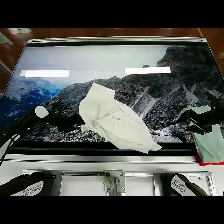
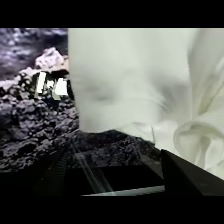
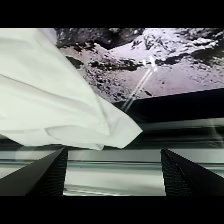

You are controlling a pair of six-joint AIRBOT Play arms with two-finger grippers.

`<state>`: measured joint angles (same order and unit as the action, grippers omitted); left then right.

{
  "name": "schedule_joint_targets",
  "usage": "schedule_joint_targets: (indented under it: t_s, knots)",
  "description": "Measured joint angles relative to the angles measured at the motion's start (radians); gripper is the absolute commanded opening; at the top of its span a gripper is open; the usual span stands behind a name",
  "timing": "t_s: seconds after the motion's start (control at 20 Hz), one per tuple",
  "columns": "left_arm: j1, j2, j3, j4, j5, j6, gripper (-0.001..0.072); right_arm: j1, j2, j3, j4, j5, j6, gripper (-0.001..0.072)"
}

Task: Fold the shirts.

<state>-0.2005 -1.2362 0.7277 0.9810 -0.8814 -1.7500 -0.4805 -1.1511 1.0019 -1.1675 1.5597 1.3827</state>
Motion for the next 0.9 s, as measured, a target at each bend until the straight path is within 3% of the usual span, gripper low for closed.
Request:
schedule_joint_targets:
  t_s: [0.25, 0.3, 0.4, 0.5, 0.7, 0.9]
  knots:
    - [-0.01, -0.076, -0.032, -0.088, 0.132, 0.01, 0.0646, -0.006, 0.001, -0.026, 0.044, 0.006, -0.026, 0.0693]
    - [-0.015, -0.087, -0.034, -0.097, 0.16, 0.011, 0.0585, -0.006, 0.001, -0.034, 0.047, 0.01, -0.03, 0.0693]
    - [-0.027, -0.11, -0.036, -0.123, 0.207, 0.011, 0.0353, 0.01, 0.001, -0.07, 0.053, 0.01, -0.034, 0.0694]
    - [-0.037, -0.129, -0.038, -0.14, 0.247, 0.011, 0.0048, 0.049, 0.001, -0.127, 0.055, -0.003, -0.042, 0.0693]
    - [-0.043, -0.138, -0.035, -0.163, 0.28, 0.022, 0.0045, 0.143, 0.002, -0.237, 0.057, -0.097, -0.051, 0.0693]
    - [-0.045, -0.092, -0.026, -0.17, 0.279, 0.088, 0.0046, 0.187, 0.002, -0.314, 0.05, -0.19, -0.027, 0.0693]
